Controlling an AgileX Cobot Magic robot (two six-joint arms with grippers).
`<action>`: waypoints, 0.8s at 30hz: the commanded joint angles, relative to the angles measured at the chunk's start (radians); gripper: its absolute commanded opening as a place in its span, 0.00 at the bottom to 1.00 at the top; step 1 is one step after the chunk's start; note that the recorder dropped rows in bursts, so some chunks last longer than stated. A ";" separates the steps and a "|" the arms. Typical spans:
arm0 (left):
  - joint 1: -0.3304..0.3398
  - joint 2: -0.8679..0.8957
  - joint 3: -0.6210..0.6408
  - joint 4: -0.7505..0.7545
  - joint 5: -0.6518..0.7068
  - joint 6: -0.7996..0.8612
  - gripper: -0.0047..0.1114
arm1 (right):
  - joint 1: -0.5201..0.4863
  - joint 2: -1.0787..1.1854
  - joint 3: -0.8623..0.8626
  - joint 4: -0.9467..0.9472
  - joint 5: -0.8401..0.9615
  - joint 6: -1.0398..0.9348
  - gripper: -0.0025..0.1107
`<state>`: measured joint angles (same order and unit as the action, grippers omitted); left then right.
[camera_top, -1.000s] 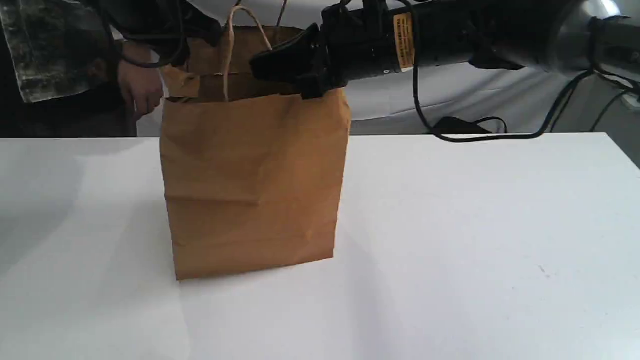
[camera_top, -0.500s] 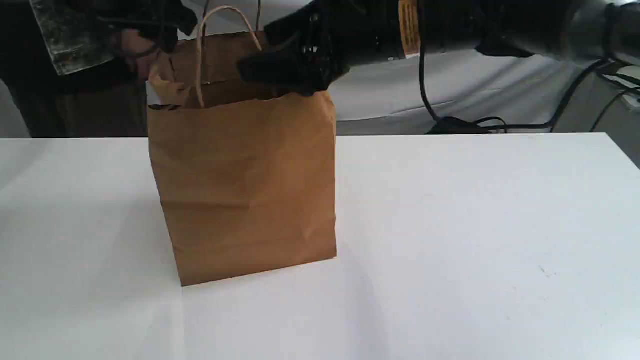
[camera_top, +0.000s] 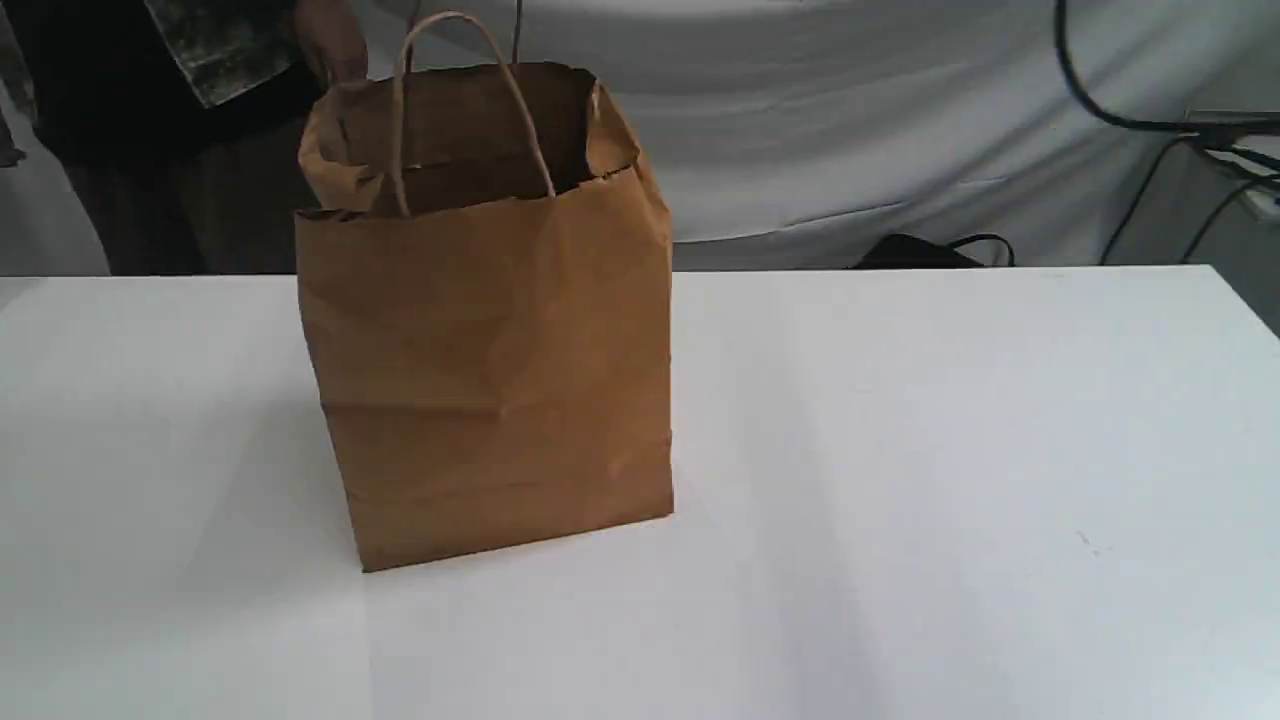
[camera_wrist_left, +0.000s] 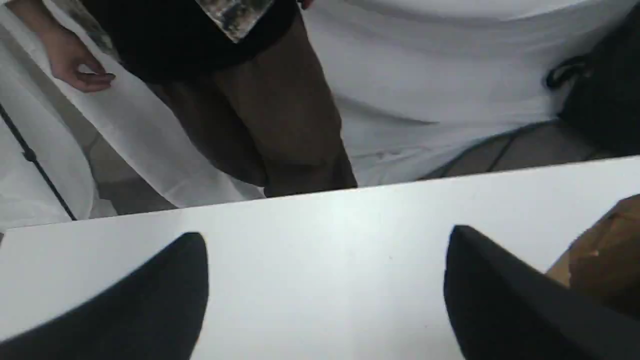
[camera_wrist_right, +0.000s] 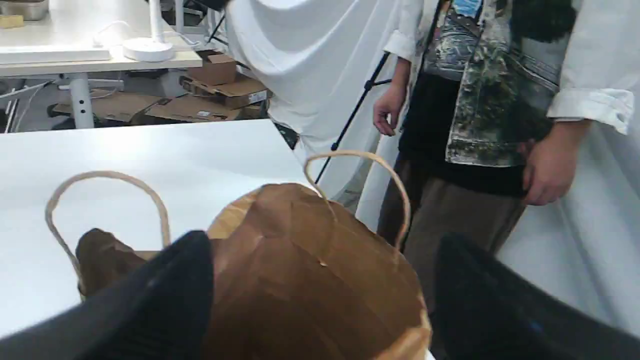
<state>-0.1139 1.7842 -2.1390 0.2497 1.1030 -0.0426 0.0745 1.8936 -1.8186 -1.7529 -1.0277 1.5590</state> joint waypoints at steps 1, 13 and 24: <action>0.036 -0.115 0.102 -0.008 -0.091 -0.034 0.62 | -0.080 -0.025 0.007 0.009 -0.043 0.022 0.45; 0.075 -0.426 0.525 -0.004 -0.505 -0.054 0.62 | -0.297 -0.203 0.007 0.009 0.399 -0.261 0.02; 0.075 -0.430 0.530 -0.050 -0.533 -0.064 0.62 | -0.262 -0.338 0.112 0.129 1.619 -0.784 0.02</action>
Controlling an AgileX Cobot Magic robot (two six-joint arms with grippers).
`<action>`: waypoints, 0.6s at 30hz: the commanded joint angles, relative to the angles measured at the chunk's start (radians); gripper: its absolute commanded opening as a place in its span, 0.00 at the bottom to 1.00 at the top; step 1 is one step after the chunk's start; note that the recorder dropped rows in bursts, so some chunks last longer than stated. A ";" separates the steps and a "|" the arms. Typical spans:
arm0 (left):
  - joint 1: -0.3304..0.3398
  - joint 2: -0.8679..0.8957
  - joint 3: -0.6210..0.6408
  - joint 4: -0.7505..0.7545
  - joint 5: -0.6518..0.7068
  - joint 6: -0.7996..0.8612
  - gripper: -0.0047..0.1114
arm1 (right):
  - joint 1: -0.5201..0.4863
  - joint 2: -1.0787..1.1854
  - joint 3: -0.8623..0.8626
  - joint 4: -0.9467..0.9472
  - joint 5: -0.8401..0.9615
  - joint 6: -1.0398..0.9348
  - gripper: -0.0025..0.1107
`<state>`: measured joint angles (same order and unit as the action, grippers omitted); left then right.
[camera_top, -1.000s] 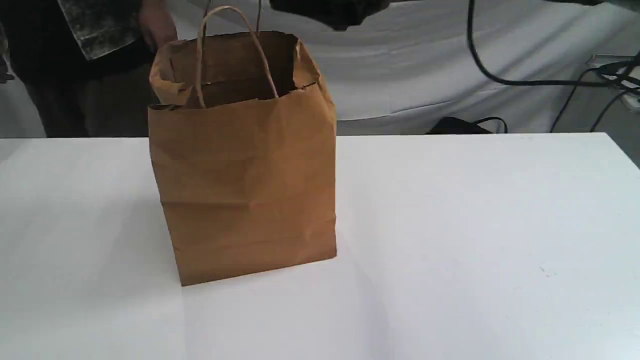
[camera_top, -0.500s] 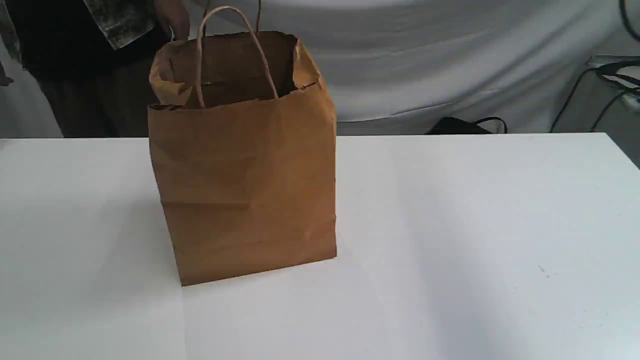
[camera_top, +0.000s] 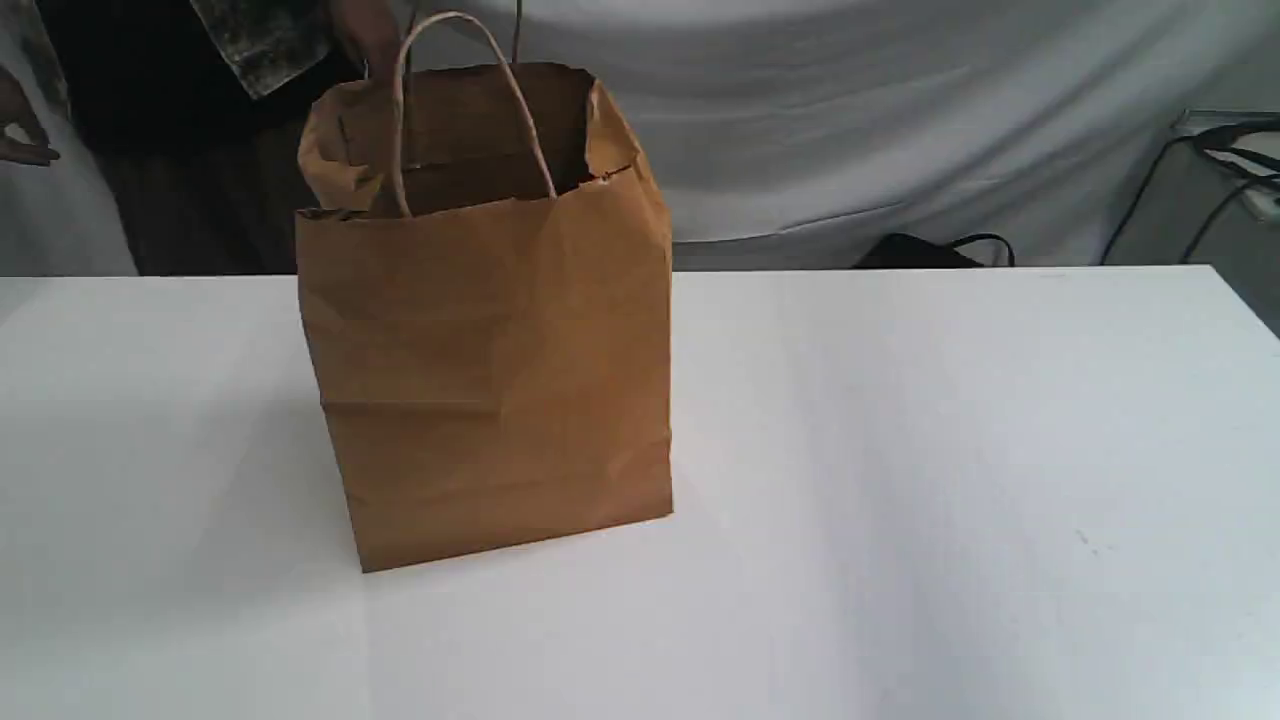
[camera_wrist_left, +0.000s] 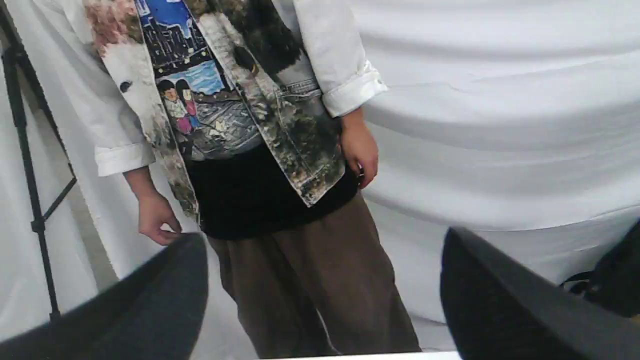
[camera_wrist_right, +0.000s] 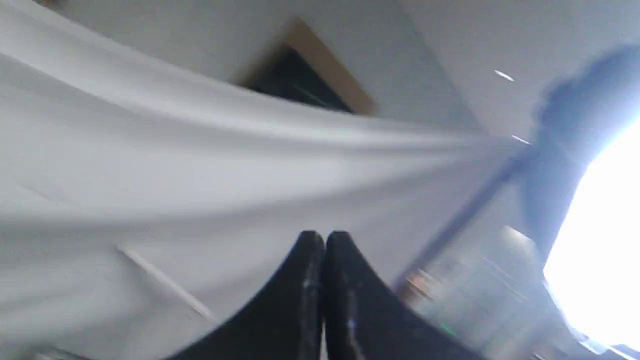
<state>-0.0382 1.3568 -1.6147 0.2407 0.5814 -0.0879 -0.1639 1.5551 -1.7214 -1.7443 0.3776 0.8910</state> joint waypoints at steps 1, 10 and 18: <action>-0.001 -0.003 0.006 -0.051 0.000 -0.018 0.62 | -0.044 0.000 0.015 0.234 0.213 -0.163 0.02; -0.001 -0.014 0.006 -0.052 0.136 -0.027 0.62 | -0.177 0.020 0.016 1.642 0.435 -1.274 0.02; -0.001 -0.169 0.196 -0.060 -0.013 -0.049 0.62 | -0.146 -0.200 0.177 1.935 0.239 -1.482 0.02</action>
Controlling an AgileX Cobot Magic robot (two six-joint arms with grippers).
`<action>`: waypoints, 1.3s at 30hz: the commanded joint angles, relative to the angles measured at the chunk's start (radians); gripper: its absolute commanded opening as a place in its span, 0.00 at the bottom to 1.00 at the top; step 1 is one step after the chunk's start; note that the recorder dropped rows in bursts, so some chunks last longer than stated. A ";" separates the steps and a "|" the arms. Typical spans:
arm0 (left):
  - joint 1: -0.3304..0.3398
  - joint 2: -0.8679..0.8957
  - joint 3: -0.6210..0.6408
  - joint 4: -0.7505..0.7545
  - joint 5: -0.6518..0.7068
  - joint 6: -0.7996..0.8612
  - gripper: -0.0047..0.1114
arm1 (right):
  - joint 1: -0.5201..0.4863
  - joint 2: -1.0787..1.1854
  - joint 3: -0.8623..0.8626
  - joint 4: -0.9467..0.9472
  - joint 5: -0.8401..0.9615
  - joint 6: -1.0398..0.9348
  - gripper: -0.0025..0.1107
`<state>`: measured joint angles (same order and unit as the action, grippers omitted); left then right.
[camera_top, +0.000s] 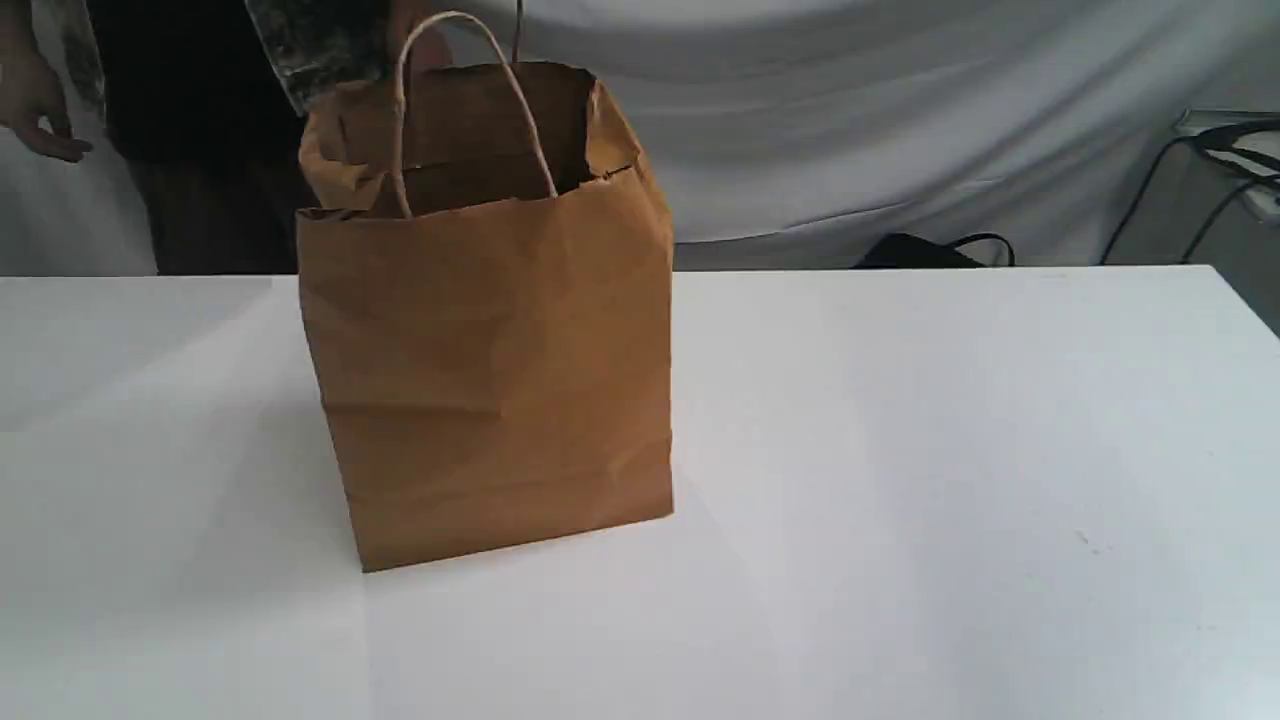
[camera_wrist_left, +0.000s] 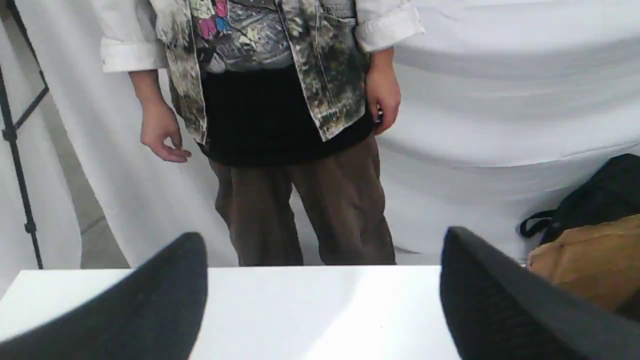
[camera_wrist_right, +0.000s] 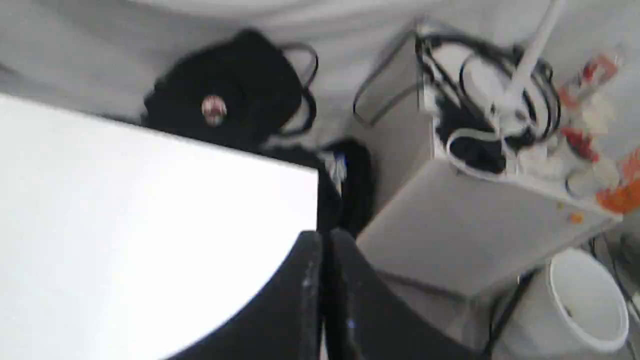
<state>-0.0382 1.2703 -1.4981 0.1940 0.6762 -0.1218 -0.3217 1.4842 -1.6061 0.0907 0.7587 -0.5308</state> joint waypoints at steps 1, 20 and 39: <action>-0.001 -0.118 0.116 -0.023 -0.153 -0.015 0.62 | 0.023 -0.179 0.092 0.137 -0.191 -0.079 0.02; -0.001 -0.840 0.392 -0.111 0.013 0.047 0.62 | 0.616 -1.060 0.365 0.298 -0.349 -0.218 0.02; -0.001 -1.269 0.938 -0.520 -0.133 0.170 0.62 | 0.685 -1.484 0.351 -0.381 0.033 0.319 0.02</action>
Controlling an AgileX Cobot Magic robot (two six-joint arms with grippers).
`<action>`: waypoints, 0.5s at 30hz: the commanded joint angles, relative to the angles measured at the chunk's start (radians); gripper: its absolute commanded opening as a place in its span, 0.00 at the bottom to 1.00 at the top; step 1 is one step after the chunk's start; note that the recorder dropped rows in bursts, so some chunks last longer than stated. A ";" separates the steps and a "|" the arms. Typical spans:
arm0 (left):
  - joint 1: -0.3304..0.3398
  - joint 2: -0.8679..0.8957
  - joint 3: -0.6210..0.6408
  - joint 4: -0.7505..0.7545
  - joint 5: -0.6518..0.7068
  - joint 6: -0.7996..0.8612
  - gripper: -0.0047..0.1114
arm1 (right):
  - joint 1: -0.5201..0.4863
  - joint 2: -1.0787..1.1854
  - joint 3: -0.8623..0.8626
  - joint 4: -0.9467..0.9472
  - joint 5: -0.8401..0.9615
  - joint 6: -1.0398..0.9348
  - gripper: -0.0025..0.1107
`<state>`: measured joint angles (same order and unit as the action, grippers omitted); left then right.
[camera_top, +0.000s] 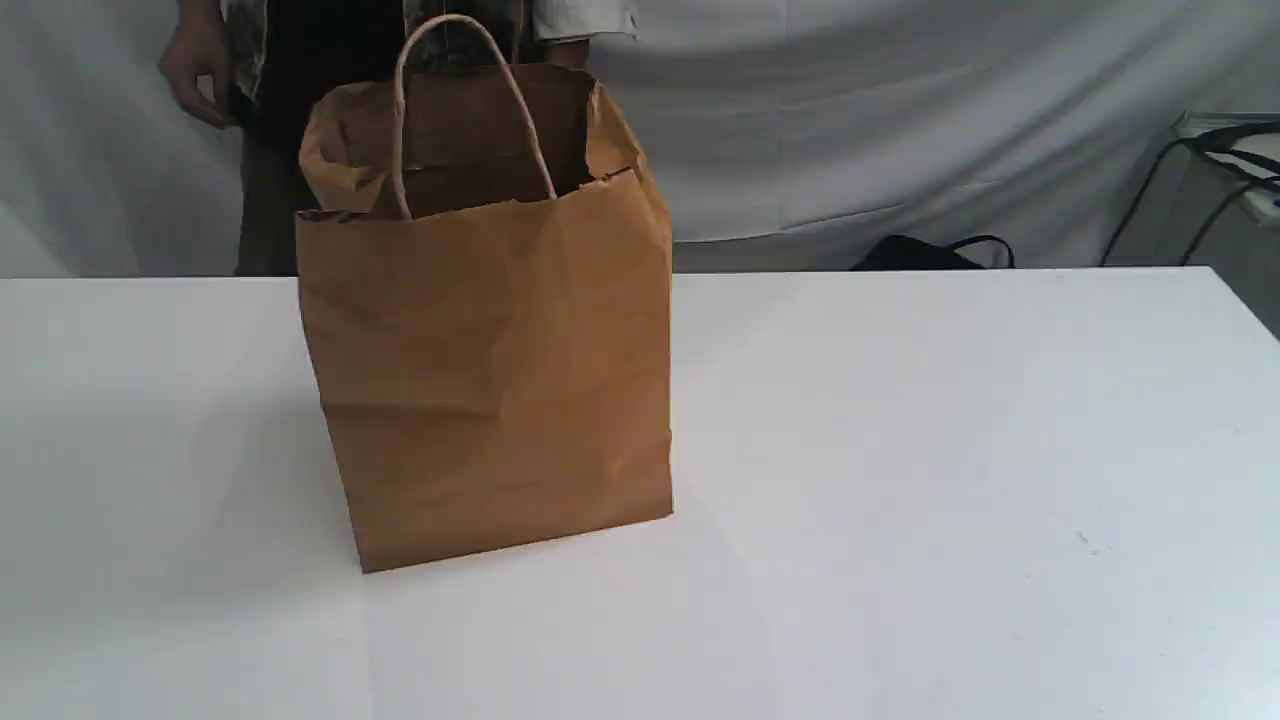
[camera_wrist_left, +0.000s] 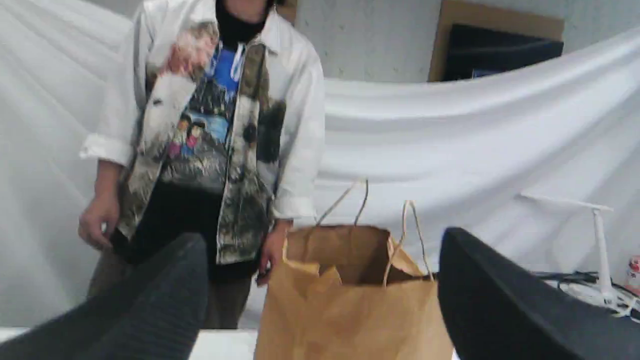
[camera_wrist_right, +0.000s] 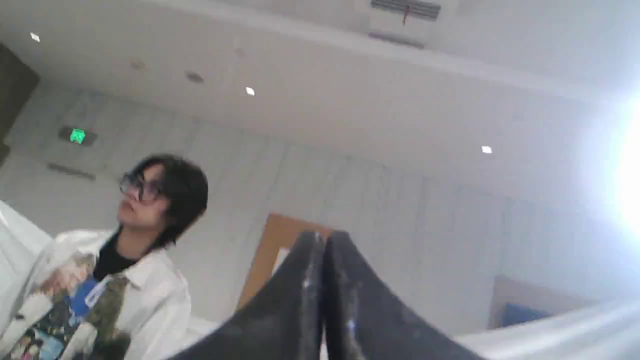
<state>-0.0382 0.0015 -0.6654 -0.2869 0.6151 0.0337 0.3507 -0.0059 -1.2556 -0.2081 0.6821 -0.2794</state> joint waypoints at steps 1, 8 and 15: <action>-0.001 -0.001 0.163 -0.063 -0.131 0.017 0.62 | 0.019 0.006 0.016 -0.115 0.117 0.097 0.02; -0.001 -0.002 0.407 -0.506 -0.469 0.223 0.61 | 0.045 0.006 0.147 -0.148 0.148 0.207 0.02; -0.001 -0.002 0.528 -0.526 -0.499 0.369 0.58 | 0.046 0.006 0.477 -0.150 -0.122 0.302 0.02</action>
<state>-0.0382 0.0015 -0.1592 -0.7968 0.1395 0.3669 0.3948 -0.0041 -0.8520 -0.3501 0.6413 -0.0053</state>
